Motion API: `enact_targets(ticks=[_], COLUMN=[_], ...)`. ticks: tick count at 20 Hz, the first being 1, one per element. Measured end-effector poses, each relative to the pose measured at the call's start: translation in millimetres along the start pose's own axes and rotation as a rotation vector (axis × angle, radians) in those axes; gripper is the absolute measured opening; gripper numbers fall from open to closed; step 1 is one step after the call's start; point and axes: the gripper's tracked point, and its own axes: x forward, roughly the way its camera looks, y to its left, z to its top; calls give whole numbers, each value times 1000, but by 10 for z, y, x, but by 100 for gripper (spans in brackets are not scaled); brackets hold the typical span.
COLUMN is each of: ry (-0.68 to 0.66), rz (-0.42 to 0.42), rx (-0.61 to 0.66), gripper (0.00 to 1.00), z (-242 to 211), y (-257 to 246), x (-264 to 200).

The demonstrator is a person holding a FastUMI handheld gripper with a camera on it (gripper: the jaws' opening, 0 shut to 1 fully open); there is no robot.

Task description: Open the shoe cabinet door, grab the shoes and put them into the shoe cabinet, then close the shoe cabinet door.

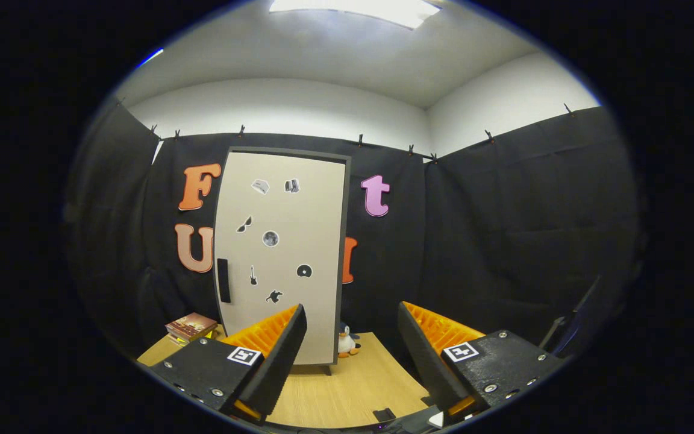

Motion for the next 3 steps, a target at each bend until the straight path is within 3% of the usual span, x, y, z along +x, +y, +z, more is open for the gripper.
enact_targets(ticks=[3], ry=[-2], rz=[-13], rx=[-10], gripper=[95], z=[27], y=[-244], x=[75])
